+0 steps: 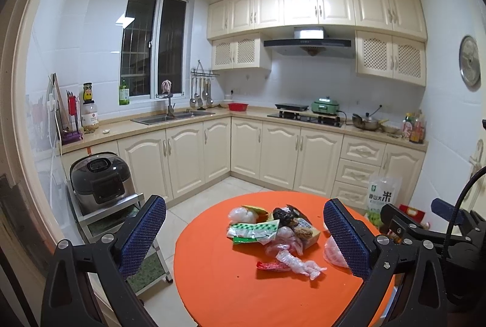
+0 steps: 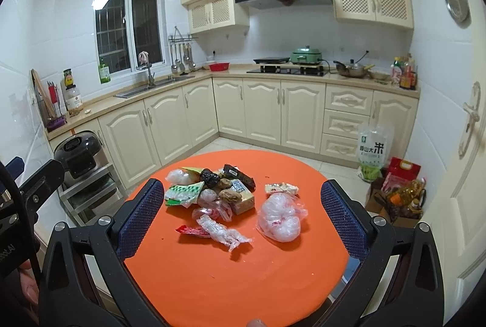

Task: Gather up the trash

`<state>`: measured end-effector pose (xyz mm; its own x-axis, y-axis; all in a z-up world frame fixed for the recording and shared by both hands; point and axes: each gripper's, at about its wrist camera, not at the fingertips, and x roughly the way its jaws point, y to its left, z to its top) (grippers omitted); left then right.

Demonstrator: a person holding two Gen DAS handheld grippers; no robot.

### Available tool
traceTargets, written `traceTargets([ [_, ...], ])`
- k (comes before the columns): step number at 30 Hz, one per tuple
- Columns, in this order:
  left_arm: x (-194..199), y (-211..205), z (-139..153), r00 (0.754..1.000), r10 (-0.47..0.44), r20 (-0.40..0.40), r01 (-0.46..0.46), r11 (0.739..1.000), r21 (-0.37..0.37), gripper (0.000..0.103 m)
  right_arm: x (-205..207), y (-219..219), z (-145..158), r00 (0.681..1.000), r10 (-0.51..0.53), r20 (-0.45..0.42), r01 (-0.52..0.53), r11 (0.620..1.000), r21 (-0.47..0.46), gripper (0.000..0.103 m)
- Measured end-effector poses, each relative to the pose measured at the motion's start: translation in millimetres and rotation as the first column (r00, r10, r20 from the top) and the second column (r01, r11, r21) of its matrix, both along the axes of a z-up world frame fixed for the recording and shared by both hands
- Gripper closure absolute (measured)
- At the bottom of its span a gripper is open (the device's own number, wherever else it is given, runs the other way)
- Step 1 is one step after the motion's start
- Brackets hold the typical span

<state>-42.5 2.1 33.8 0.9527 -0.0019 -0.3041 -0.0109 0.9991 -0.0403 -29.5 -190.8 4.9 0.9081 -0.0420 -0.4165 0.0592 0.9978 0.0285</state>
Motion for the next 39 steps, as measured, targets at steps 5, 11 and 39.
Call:
traceTargets([
  [5,-1.9,-4.5,-2.8,1.000,0.003,0.007,-0.003,1.000,0.005,0.001,-1.2,-0.9,0.7,1.000,0.003,0.003,-0.003,1.000,0.002,0.000],
  [11,-2.3,-8.6,-2.4,1.000,0.003,0.010,-0.003,1.000,0.010,0.001,-3.9,-3.9,4.5,1.000,0.000,0.012,0.000,1.000,0.009,0.000],
  [39,54.0,-9.1,-37.3,0.995,0.005,-0.096,-0.006,1.000,-0.013,0.001,29.1,-24.1,-19.4,0.998,-0.028,-0.063,0.028,1.000,0.007,0.000],
])
